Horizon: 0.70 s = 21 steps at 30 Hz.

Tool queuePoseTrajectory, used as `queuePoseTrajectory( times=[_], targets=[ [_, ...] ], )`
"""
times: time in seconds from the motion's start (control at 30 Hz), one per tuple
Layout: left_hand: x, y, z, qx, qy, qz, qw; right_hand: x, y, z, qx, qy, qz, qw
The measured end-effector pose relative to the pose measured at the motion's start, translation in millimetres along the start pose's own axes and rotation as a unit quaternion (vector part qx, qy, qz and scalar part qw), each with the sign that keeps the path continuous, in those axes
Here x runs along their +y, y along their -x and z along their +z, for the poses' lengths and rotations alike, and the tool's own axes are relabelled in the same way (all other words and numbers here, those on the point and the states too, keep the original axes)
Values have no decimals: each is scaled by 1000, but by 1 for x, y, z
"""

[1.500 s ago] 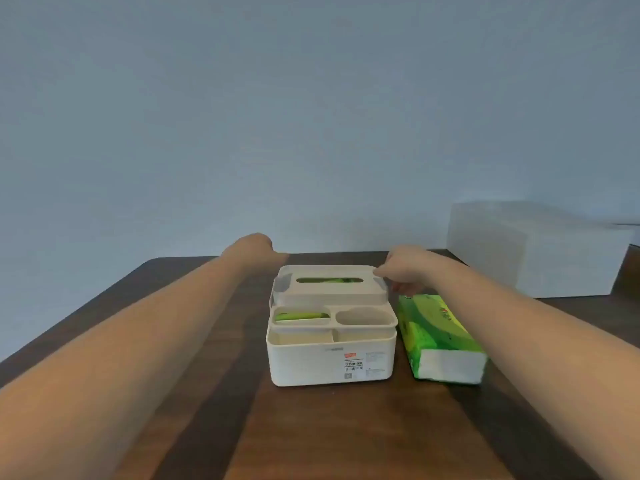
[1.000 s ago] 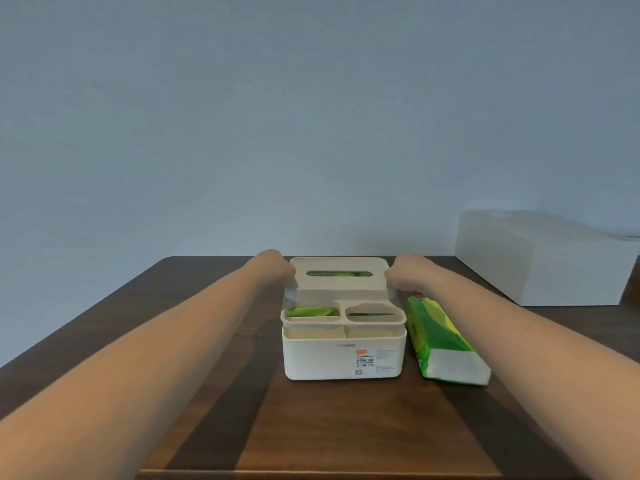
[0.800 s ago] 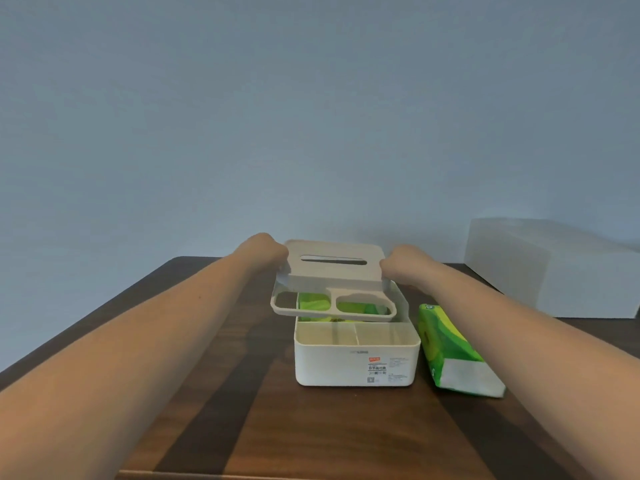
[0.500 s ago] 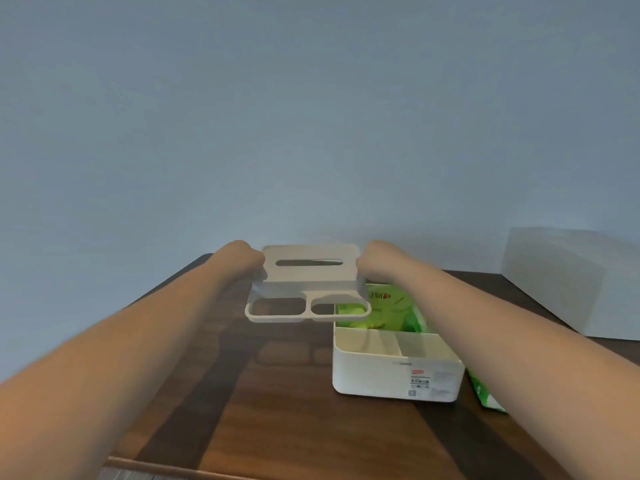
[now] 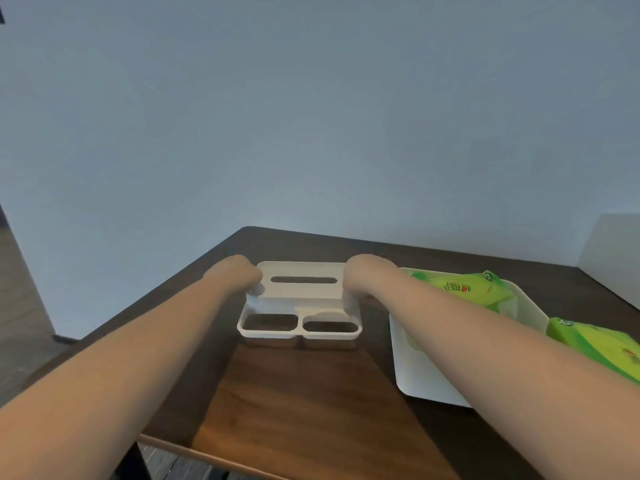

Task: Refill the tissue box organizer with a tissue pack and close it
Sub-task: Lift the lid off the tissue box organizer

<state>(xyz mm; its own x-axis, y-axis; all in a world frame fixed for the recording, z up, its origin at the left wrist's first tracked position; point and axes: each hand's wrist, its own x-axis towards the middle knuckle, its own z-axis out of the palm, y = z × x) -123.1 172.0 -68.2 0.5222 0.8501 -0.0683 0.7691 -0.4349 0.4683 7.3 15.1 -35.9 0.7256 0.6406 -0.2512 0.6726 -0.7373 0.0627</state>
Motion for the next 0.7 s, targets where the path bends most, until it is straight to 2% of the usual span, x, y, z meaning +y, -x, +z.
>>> queuePoseTrajectory(
  times=[0.27,0.47,0.7],
  targets=[
    [-17,-14,14,-26,-35,-8,999,-14,-22,17,-35,38,-23,998],
    [-21,-18,22,-1,-61,13,998,-14,-28,23,-46,38,-17,998],
    [-10,-13,21,44,-70,48,995,-7,-13,14,13,-17,-28,999]
  ],
)
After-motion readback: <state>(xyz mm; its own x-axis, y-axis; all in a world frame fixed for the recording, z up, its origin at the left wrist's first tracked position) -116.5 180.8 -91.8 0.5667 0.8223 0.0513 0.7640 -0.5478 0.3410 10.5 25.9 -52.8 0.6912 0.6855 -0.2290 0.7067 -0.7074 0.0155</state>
